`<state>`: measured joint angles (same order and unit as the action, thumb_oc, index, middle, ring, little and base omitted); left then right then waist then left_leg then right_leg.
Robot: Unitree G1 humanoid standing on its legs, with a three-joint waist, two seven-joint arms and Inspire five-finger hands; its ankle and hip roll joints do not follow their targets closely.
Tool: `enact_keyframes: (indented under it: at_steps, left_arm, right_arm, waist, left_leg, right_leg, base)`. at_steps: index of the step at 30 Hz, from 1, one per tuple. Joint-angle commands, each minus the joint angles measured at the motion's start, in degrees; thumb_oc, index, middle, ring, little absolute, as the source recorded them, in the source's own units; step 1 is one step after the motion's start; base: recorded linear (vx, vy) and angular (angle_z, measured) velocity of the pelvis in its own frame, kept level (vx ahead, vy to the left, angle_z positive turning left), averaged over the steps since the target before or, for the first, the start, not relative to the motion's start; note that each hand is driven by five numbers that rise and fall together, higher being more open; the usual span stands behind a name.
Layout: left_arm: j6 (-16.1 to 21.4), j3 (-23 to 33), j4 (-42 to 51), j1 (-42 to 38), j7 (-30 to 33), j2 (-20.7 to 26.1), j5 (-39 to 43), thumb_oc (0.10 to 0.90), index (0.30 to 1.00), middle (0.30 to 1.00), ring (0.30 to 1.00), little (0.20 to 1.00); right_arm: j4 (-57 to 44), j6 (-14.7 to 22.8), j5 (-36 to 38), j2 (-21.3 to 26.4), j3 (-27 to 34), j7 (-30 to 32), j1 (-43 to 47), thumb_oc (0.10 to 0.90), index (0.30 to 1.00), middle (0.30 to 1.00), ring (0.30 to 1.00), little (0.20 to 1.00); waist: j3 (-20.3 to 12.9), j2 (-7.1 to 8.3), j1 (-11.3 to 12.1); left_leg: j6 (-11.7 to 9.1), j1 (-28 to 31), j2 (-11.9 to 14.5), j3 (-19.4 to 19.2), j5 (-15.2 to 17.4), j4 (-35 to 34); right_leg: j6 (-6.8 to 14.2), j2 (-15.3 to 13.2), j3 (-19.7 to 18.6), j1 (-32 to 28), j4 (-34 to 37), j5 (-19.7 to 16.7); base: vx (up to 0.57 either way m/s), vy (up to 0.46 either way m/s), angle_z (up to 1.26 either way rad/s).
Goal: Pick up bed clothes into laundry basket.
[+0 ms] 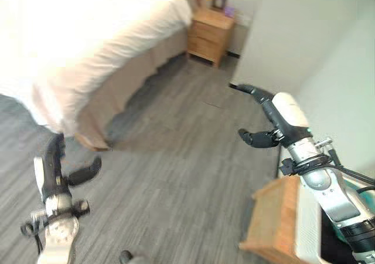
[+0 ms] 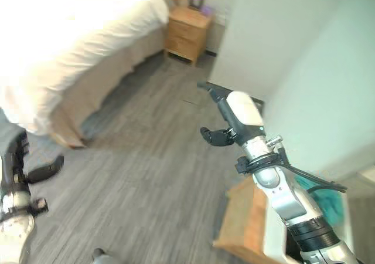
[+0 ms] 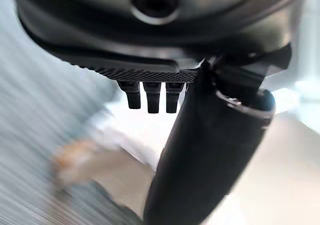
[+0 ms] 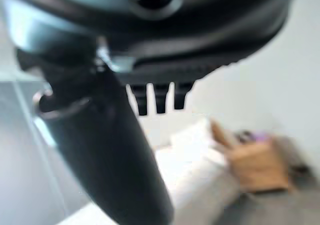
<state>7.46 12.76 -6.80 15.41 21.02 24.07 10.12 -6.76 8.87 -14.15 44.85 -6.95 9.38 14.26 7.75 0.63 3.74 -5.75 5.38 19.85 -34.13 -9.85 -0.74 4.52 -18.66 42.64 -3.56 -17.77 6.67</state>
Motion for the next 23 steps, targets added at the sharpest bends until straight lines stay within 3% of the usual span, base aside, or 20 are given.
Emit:
enact_keyframes:
  at_steps: [1, 2, 3, 4, 5, 6, 7, 8, 9, 13, 23]
  left_arm:
    - [7.2, 3.7, 7.7, -9.6, -1.4, 9.7, -1.3, 0.8, 0.9, 0.9, 0.9, 0.9]
    - [7.4, 2.6, 7.9, -11.0, -1.5, 10.3, -1.2, 0.8, 0.9, 0.9, 0.9, 0.9]
    - [7.5, -0.6, 7.6, -13.3, -2.4, 11.2, -0.2, 0.8, 0.9, 0.9, 0.9, 0.9]
    - [7.5, -2.8, 7.5, -14.4, -3.5, 11.4, 0.2, 0.8, 0.9, 0.9, 0.9, 0.9]
    - [7.5, -4.8, 7.1, -15.3, -4.5, 11.4, 1.1, 0.8, 0.9, 0.9, 0.9, 0.9]
    - [7.5, -6.5, 6.2, -15.7, -5.7, 11.2, 1.8, 0.8, 0.9, 0.9, 0.9, 0.9]
    - [7.3, -7.3, 5.3, -15.7, -6.5, 11.1, 2.0, 0.8, 0.9, 0.9, 0.9, 0.9]
    - [7.4, -7.3, 5.3, -15.8, -6.5, 11.1, 2.0, 0.8, 0.9, 0.9, 0.9, 0.9]
    - [7.3, -7.1, 4.7, -15.8, -7.2, 10.5, 3.0, 0.8, 0.9, 0.9, 0.9, 0.9]
    - [7.7, -6.7, 2.7, -16.2, -8.2, 9.0, 3.8, 0.8, 0.9, 0.9, 0.9, 0.9]
    - [7.9, -6.3, 2.7, -15.7, -8.7, 8.7, 4.9, 0.8, 0.9, 0.9, 0.9, 0.9]
  right_arm:
    - [-3.1, 2.1, 1.1, -3.2, 2.6, 2.7, 3.3, 0.8, 0.9, 0.9, 0.9, 0.9]
    - [-2.8, 2.2, 0.9, -4.1, 3.2, 2.9, 2.1, 0.8, 0.9, 0.9, 0.9, 0.9]
    - [-2.1, 2.1, 0.4, -4.7, 4.3, 3.3, -0.7, 0.8, 0.9, 0.9, 0.9, 0.9]
    - [-2.0, 1.8, 0.1, -4.5, 5.9, 3.2, -3.3, 0.8, 0.9, 0.9, 0.9, 0.9]
    - [-2.4, 1.5, 0.3, -4.9, 8.0, 3.2, -6.1, 0.8, 0.9, 0.9, 0.9, 0.9]
    - [-2.8, 1.5, 0.6, -6.6, 9.2, 3.3, -7.7, 0.8, 0.9, 0.9, 0.9, 0.9]
    - [-2.7, 1.5, 1.5, -8.2, 9.1, 3.7, -7.5, 0.8, 0.9, 0.9, 0.9, 0.9]
    - [-2.6, 1.6, 1.5, -8.2, 9.1, 3.7, -7.4, 0.8, 0.9, 0.9, 0.9, 0.9]
    - [-2.7, 1.7, 1.7, -9.2, 8.7, 3.7, -7.0, 0.8, 0.9, 0.9, 0.9, 0.9]
    - [-1.6, 2.1, 2.7, -9.0, 6.8, 3.4, -3.0, 0.8, 0.9, 0.9, 0.9, 0.9]
    - [-1.5, 2.4, 4.5, -9.1, 6.5, 3.0, -1.7, 0.8, 0.9, 0.9, 0.9, 0.9]
  waist:
    - [-0.9, 6.17, -2.2]
    - [-0.3, 7.42, -3.2]
    - [-0.4, 8.06, -5.3]
    - [-0.7, 7.79, -7.3]
    - [-0.6, 7.5, -9.0]
    - [0.2, 6.16, -10.5]
    - [0.6, 4.78, -11.4]
    - [0.5, 4.69, -11.5]
    - [1.0, 4.03, -12.0]
    - [-0.4, 4.64, -10.3]
    - [-2.0, 4.28, -9.3]
  left_leg:
    - [-2.5, 2.6, -0.8, 3.5, 8.7, -3.2]
    - [-2.0, 1.9, -2.2, 4.8, 9.6, -3.3]
    - [-1.9, -0.9, -2.4, 7.0, 9.7, -3.2]
    - [-2.1, -1.9, -2.9, 8.5, 9.6, -3.1]
    - [-1.6, -3.7, -3.9, 9.9, 8.6, -2.3]
    - [-0.5, -4.5, -6.7, 13.7, 8.5, -2.9]
    - [0.1, -4.6, -9.0, 16.9, 9.0, -3.4]
    - [0.2, -4.9, -8.9, 17.1, 8.7, -3.5]
    - [0.8, -4.1, -10.9, 19.1, 9.5, -3.9]
    - [1.3, -2.2, -13.3, 19.8, 10.3, -3.6]
    - [1.0, -1.0, -13.2, 20.2, 10.3, -3.9]
  right_leg:
    - [6.5, -7.3, 4.2, -2.2, 5.7, -13.9]
    - [9.2, -9.2, 2.1, -2.1, 4.6, -17.0]
    - [9.9, -8.4, -6.6, -1.3, 6.2, -17.5]
    - [9.4, -6.4, -13.3, -0.8, 7.1, -14.5]
    - [7.9, -3.5, -19.8, 0.5, 8.2, -12.1]
    - [7.0, 1.3, -27.6, 0.8, 9.6, -8.0]
    - [5.9, 5.9, -32.9, 1.8, 11.7, -4.1]
    - [5.8, 6.0, -32.8, 2.0, 12.0, -4.3]
    - [5.0, 9.0, -36.7, 4.2, 13.6, -4.2]
    - [4.7, 8.8, -35.2, 0.8, 19.0, -6.2]
    - [4.6, 8.5, -32.4, -2.6, 21.4, -6.1]
  base:
    - [0.08, 0.166, 1.61]
    - [0.09, 0.075, 1.93]
    - [0.14, 0.065, 2.5]
    - [0.12, 0.118, 2.43]
    - [0.19, 0.249, 2.75]
    - [0.22, 0.297, 2.32]
    - [0.19, 0.226, 2.68]
    - [0.19, 0.147, 2.74]
    - [0.11, 0.071, 2.62]
    - [0.11, -0.046, 1.17]
    - [0.04, -0.029, 0.08]
